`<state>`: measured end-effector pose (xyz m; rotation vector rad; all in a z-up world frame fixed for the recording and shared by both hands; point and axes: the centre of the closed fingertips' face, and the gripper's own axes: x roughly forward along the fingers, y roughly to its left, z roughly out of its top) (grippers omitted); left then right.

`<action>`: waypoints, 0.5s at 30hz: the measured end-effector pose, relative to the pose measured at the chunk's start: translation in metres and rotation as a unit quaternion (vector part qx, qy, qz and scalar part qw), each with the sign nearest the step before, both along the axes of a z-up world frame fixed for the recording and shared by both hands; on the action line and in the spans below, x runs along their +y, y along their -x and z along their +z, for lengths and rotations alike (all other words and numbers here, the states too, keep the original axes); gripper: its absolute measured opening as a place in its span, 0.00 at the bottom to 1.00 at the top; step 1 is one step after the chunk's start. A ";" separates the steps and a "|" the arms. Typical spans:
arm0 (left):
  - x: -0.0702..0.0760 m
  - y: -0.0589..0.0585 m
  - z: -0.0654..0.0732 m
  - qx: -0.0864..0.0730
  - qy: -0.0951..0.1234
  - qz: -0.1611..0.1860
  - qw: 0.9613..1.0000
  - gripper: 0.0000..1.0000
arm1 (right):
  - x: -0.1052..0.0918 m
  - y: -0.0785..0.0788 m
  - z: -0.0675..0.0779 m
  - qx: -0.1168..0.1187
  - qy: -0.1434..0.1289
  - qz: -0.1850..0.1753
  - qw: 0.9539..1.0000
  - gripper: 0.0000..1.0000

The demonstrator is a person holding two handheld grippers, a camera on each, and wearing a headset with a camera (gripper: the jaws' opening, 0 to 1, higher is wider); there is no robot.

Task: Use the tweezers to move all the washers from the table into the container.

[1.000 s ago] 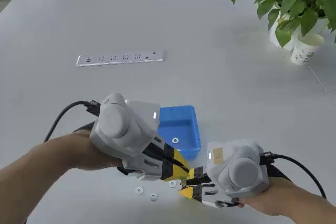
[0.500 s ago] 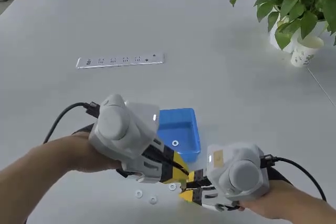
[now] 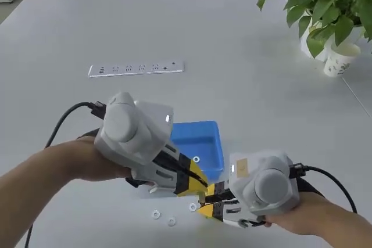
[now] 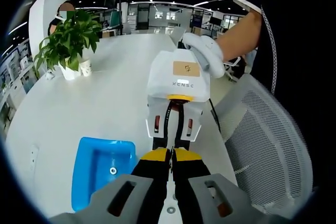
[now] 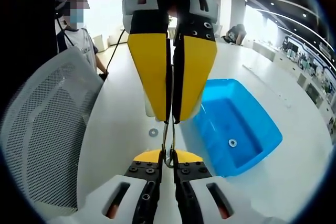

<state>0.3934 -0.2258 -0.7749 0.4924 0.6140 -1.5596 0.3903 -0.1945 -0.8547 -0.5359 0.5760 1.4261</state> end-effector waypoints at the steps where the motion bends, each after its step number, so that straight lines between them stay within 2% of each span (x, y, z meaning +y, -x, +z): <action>1: 0.001 -0.001 0.001 0.001 0.001 0.001 1.000 0.05 | 0.001 0.000 0.002 -0.001 -0.001 0.002 1.000 0.09; 15: 0.008 -0.014 0.024 -0.010 0.005 0.012 1.000 0.05 | 0.007 -0.015 0.024 -0.021 0.002 0.015 1.000 0.09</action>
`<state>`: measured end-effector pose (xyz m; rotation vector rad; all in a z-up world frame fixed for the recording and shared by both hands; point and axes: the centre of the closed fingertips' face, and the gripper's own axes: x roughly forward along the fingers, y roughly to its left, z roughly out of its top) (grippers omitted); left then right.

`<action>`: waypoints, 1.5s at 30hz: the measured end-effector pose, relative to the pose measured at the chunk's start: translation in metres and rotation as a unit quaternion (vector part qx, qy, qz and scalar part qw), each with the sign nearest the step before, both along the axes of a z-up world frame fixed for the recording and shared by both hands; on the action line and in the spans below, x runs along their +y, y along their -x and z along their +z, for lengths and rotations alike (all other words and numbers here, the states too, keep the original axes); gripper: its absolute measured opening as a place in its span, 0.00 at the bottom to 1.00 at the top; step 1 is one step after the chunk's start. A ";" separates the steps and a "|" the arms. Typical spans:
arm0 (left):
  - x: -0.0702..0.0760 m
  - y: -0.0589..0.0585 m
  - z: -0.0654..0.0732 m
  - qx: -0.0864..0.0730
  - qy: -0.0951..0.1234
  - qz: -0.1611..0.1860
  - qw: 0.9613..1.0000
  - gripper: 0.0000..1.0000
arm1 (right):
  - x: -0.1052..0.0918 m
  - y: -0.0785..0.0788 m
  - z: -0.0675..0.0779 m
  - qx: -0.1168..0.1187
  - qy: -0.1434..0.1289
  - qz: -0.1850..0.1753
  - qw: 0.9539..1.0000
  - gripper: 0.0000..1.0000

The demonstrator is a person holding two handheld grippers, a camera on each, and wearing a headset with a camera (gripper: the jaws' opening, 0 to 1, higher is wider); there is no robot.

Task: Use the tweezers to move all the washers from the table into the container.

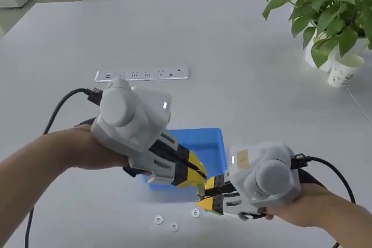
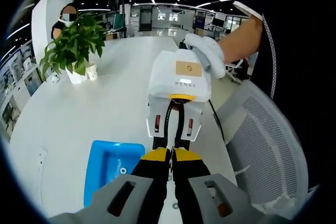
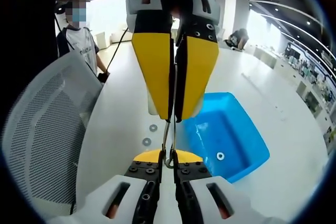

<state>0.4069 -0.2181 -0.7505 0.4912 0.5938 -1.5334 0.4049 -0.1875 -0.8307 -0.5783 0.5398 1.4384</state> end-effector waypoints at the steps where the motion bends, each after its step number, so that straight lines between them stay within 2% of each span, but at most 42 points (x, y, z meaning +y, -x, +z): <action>1: 0.000 -0.001 0.002 0.000 0.000 0.001 1.000 0.05 | 0.000 -0.001 0.001 -0.001 0.000 0.001 1.000 0.09; 11: 0.004 -0.013 0.013 -0.010 -0.001 0.003 1.000 0.05 | 0.005 -0.016 0.014 -0.012 -0.003 0.002 1.000 0.09; 21: 0.010 -0.034 0.020 -0.019 -0.004 0.008 1.000 0.05 | 0.011 -0.037 0.020 -0.020 -0.005 0.005 1.000 0.09; 30: 0.011 -0.052 0.013 -0.024 -0.010 0.009 1.000 0.05 | 0.012 -0.056 0.013 -0.022 -0.005 0.004 1.000 0.09; 45: 0.011 -0.070 -0.007 -0.024 -0.017 0.010 0.999 0.05 | 0.012 -0.074 -0.008 -0.008 0.003 0.002 1.000 0.10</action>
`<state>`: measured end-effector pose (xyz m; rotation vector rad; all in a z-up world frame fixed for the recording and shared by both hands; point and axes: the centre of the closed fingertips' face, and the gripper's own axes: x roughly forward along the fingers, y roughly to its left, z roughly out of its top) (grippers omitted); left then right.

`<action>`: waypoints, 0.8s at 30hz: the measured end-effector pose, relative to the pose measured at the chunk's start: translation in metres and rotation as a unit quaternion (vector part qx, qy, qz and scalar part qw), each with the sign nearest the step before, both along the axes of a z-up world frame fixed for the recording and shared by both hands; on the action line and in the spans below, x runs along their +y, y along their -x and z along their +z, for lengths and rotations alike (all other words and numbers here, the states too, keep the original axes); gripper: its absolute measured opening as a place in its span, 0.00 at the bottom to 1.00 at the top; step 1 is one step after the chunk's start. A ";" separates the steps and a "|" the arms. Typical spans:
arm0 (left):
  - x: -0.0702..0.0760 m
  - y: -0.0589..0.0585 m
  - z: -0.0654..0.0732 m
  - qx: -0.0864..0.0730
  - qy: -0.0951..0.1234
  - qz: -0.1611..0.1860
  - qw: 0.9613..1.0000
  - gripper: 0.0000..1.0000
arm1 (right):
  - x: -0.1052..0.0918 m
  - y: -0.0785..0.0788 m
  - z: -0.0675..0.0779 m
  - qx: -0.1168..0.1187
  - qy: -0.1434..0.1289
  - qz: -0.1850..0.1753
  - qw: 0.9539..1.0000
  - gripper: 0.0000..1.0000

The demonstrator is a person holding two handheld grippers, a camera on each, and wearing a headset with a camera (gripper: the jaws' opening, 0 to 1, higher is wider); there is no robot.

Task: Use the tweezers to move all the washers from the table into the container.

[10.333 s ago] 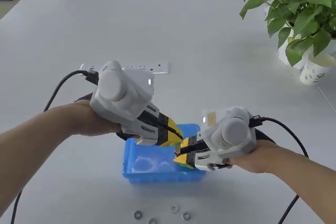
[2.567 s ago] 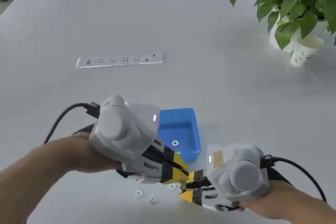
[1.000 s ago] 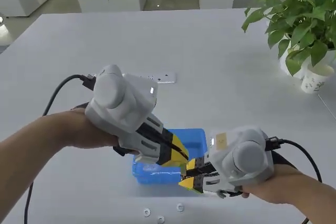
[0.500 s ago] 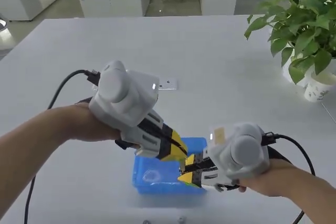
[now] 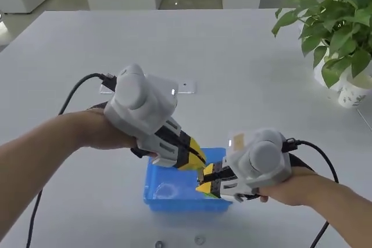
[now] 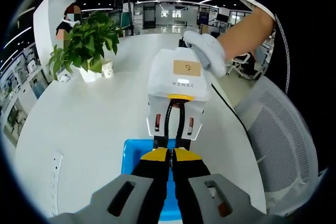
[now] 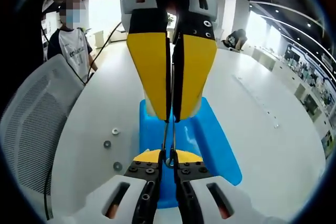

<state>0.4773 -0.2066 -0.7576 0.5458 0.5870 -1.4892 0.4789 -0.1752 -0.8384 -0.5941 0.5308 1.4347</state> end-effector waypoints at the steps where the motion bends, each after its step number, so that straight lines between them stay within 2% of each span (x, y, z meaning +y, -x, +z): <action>1: 0.000 -0.001 -0.002 0.001 -0.001 -0.001 1.000 0.05 | 0.000 -0.001 -0.001 0.000 0.001 0.000 1.000 0.10; 15: -0.003 -0.006 -0.019 0.014 -0.006 -0.005 1.000 0.05 | -0.001 -0.004 -0.021 0.024 0.016 0.002 1.000 0.10; 24: -0.002 -0.008 -0.027 0.021 -0.010 -0.009 1.000 0.05 | -0.001 -0.005 -0.029 0.027 0.022 0.007 0.999 0.10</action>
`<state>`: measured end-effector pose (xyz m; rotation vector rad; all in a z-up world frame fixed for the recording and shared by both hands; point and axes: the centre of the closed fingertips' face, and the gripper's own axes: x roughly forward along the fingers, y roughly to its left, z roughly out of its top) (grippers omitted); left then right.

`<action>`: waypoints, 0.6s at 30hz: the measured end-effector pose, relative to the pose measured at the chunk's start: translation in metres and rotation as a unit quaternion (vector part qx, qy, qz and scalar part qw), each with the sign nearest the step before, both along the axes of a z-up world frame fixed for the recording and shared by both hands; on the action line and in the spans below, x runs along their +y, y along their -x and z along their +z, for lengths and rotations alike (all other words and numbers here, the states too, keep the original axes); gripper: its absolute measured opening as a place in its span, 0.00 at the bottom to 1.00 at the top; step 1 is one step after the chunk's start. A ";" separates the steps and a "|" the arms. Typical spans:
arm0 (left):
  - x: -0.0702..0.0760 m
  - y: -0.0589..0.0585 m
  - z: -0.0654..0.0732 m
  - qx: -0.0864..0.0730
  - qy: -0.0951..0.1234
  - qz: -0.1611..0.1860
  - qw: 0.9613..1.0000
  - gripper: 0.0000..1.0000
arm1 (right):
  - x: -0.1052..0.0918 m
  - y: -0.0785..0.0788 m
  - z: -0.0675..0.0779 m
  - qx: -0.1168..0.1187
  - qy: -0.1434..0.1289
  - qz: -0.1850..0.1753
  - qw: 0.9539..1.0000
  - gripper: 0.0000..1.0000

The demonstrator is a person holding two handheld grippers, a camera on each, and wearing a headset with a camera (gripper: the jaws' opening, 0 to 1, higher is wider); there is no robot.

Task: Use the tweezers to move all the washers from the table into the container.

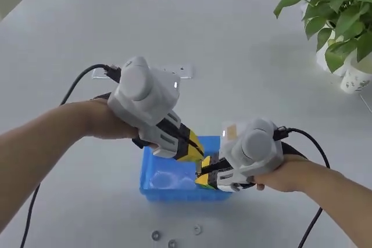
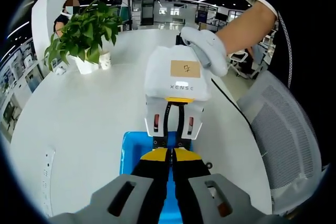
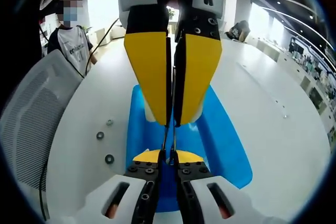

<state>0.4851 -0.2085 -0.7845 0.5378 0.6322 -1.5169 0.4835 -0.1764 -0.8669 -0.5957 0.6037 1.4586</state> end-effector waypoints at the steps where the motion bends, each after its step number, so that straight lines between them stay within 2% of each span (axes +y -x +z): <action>1: 0.000 0.000 0.000 0.000 0.000 0.000 1.000 0.05 | 0.000 -0.001 -0.001 -0.001 0.000 0.000 1.000 0.10; 18: -0.001 0.001 0.000 -0.001 0.001 -0.002 1.000 0.05 | -0.002 0.000 0.000 -0.002 -0.001 -0.002 1.000 0.11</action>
